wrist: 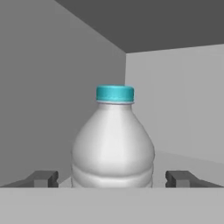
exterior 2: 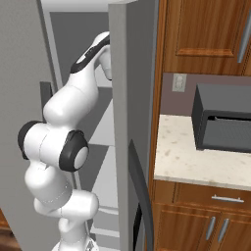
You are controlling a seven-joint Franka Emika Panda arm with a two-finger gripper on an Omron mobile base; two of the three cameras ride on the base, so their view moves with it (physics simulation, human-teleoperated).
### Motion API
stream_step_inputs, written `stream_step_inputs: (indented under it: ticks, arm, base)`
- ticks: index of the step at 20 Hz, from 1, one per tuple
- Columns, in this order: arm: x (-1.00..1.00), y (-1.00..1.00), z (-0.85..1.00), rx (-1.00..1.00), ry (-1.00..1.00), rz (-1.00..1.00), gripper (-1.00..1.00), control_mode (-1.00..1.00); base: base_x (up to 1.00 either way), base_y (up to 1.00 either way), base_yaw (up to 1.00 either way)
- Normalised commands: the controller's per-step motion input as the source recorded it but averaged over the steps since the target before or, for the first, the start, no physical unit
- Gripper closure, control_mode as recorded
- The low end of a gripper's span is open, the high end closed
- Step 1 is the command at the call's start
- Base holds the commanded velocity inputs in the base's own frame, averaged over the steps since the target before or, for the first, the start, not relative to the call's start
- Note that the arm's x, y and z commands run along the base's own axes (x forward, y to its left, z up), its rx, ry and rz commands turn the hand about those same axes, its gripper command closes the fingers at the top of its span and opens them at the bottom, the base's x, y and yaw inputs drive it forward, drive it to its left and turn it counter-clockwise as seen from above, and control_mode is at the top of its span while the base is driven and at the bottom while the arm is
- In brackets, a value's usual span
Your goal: Take the bottled waters from the counter and place them in the freezer to freeze. Close the freezer door after placing the bottles.
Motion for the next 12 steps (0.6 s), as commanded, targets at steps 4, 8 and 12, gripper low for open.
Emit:
stream_step_inputs:
  ticks: [4, 8, 12]
  arm:
    - [-0.02, 0.0, 0.0, 0.0, 0.0, -0.01, -1.0, -1.0]
    - [-0.24, 0.01, 0.09, 0.0, 0.0, -0.01, -1.0, -1.0]
    - [-0.59, 0.0, 0.07, 0.0, 0.0, -0.02, -1.0, -1.0]
  base:
    - [0.0, 0.0, 0.0]
    - [0.0, 0.0, 0.0]
    - [0.0, 0.0, 0.0]
